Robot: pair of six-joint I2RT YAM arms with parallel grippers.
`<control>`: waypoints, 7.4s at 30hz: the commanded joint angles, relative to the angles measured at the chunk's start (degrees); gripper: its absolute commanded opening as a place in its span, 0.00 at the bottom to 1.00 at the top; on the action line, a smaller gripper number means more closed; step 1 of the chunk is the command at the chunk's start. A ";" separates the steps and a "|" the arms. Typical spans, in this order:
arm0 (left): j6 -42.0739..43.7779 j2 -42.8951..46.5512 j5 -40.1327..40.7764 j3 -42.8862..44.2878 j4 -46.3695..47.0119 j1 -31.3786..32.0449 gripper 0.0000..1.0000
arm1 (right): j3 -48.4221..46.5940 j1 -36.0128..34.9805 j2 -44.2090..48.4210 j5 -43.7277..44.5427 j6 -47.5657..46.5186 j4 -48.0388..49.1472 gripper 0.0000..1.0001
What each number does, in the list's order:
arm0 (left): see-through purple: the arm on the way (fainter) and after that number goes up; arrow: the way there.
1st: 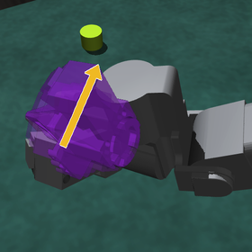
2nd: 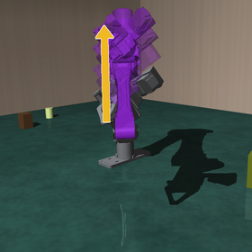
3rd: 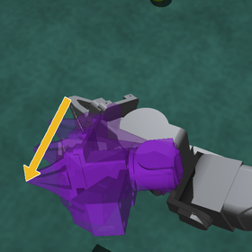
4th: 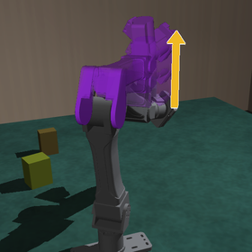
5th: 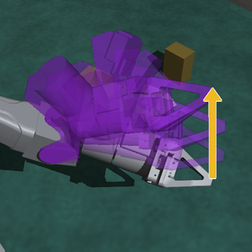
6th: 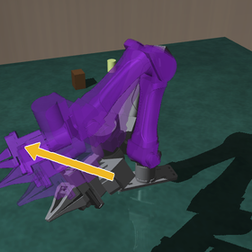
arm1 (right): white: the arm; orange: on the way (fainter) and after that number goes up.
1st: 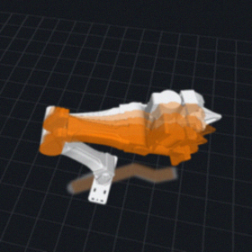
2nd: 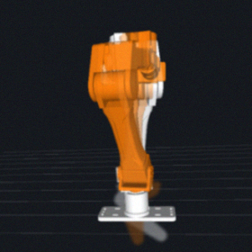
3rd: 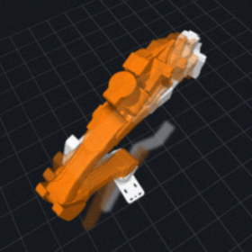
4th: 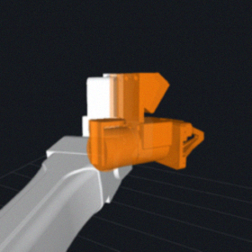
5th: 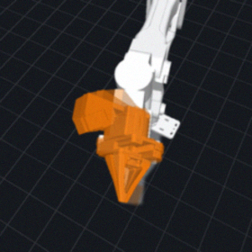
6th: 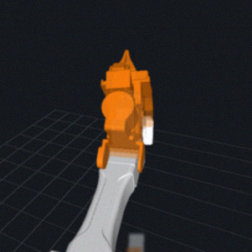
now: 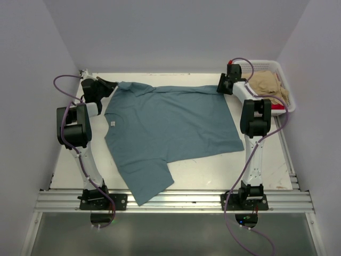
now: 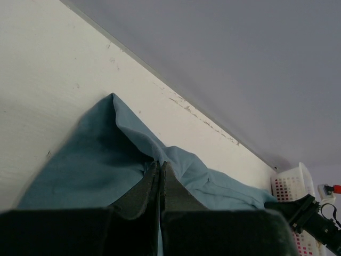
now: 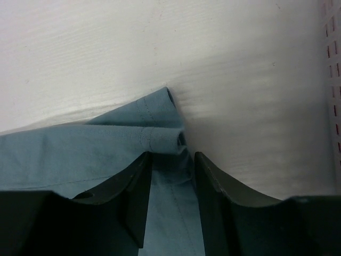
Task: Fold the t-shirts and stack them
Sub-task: Fold the tshirt
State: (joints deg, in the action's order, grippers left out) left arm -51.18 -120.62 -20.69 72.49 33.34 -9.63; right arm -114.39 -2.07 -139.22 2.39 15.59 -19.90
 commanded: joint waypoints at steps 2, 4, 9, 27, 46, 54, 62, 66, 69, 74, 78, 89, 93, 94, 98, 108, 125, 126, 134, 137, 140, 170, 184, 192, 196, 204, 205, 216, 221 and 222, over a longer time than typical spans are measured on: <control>1.87 3.37 -0.85 -0.15 3.13 -0.39 0.00 | -2.33 0.22 3.51 0.33 -0.65 -0.05 0.40; 1.87 3.37 -0.85 -0.07 3.13 -0.39 0.00 | -2.33 0.31 3.95 0.33 -0.65 -0.05 0.36; 1.87 3.11 -0.85 0.02 3.22 -0.39 0.00 | -0.66 0.31 6.32 0.33 -0.92 1.53 0.33; 1.87 3.28 -1.02 -0.42 3.40 -0.39 0.00 | -0.75 0.22 5.62 0.86 -0.92 0.83 0.06; 1.61 3.20 -1.11 -0.77 3.75 -0.39 0.00 | -0.92 0.31 3.60 1.47 -1.01 0.57 0.25; 1.61 3.28 -1.11 -0.86 3.75 -0.39 0.00 | -1.19 0.31 2.29 1.83 -1.27 0.39 0.27; 1.52 3.28 -1.20 -0.86 3.83 -0.39 0.00 | -1.01 0.31 1.76 1.91 -1.62 0.39 0.34; 1.43 3.28 -1.28 -0.86 3.75 -0.39 0.00 | -0.84 0.22 1.41 1.56 -1.53 0.48 0.32; 1.43 3.28 -1.28 -0.94 3.75 -0.39 0.00 | -0.92 0.31 0.97 1.30 -1.18 0.56 0.31; 1.52 3.28 -1.20 -0.95 3.75 -0.39 0.00 | -0.66 0.31 0.44 1.12 -1.09 0.65 0.31; 1.61 3.28 -1.28 -0.86 3.75 -0.39 0.00 | -0.13 0.31 0.53 0.95 -1.01 0.92 0.15; 2.92 5.47 -1.55 -0.59 3.40 -0.39 0.00 | 1.89 0.22 7.81 1.65 -2.06 2.06 0.00; 4.85 7.59 -1.29 0.02 1.99 -0.39 0.00 | 2.15 0.31 10.80 2.09 -2.50 2.06 0.00; 5.03 8.03 -1.29 0.11 1.82 -0.39 0.00 | 2.24 0.31 11.33 2.18 -2.50 2.15 0.00; 5.47 10.39 -1.02 0.20 0.67 -0.39 0.00 | 2.94 0.40 13.44 2.44 -2.76 1.97 0.00; 9.34 21.90 2.13 -5.16 -7.76 -0.39 0.00 | 6.63 0.31 17.75 4.37 -3.12 1.89 0.00; 13.74 45.29 6.54 -22.82 -21.56 -0.39 0.00 | 10.85 0.31 15.29 3.32 -1.44 1.62 0.00; 13.30 45.47 5.93 -23.53 -21.83 -0.39 0.00 | 11.11 0.31 15.55 3.41 -1.36 1.71 0.00; 12.51 48.46 4.34 -30.82 -22.79 -0.39 0.00 | 16.65 0.31 18.28 4.20 -0.74 3.46 0.00; 12.51 49.42 4.34 -32.23 -23.67 -0.39 0.00 | 18.32 0.31 18.72 4.64 -0.83 3.73 0.00; 12.51 50.57 4.51 -32.67 -24.99 -0.39 0.00 | 19.29 0.40 18.72 4.81 -0.83 3.82 0.00; 5.30 58.81 11.97 -40.59 -35.69 1.28 0.76 | 20.70 0.31 18.89 4.29 -0.57 3.91 0.11; 8.03 37.62 4.17 -29.88 -11.13 5.67 0.00 | 13.07 0.31 17.15 0.95 1.72 0.92 0.00; 3.98 20.08 3.72 -18.81 -6.00 6.72 0.00 | 8.30 0.13 11.25 -2.13 3.39 -1.63 0.00; 3.98 16.04 5.04 -16.59 -7.94 6.82 0.00 | 8.57 0.13 10.63 -3.97 3.92 -1.72 0.00; 1.70 12.60 8.03 -15.80 -14.08 6.81 0.00 | 10.94 -0.66 10.72 -3.54 4.09 -1.72 0.00; 1.35 12.25 8.21 -15.71 -16.53 6.82 0.00 | 11.55 -0.75 10.90 -3.45 4.09 -1.63 0.00; 0.47 5.58 9.96 -11.42 -20.95 7.08 0.00 | 14.46 -0.92 11.78 -2.57 3.57 -1.63 0.00; 1.96 -0.92 9.53 -0.98 -23.93 6.90 0.00 | 15.33 -1.01 11.95 -2.57 3.39 -2.16 0.00; 2.13 -3.11 9.35 0.71 -25.16 6.73 0.00 | 15.51 -1.01 12.13 -2.57 3.30 -2.16 0.00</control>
State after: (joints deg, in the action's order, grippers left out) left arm -50.37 -118.72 -12.71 67.22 12.64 -2.70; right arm -99.66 -2.70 -129.08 -0.10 19.05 -21.82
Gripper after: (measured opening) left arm 0.005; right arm 0.008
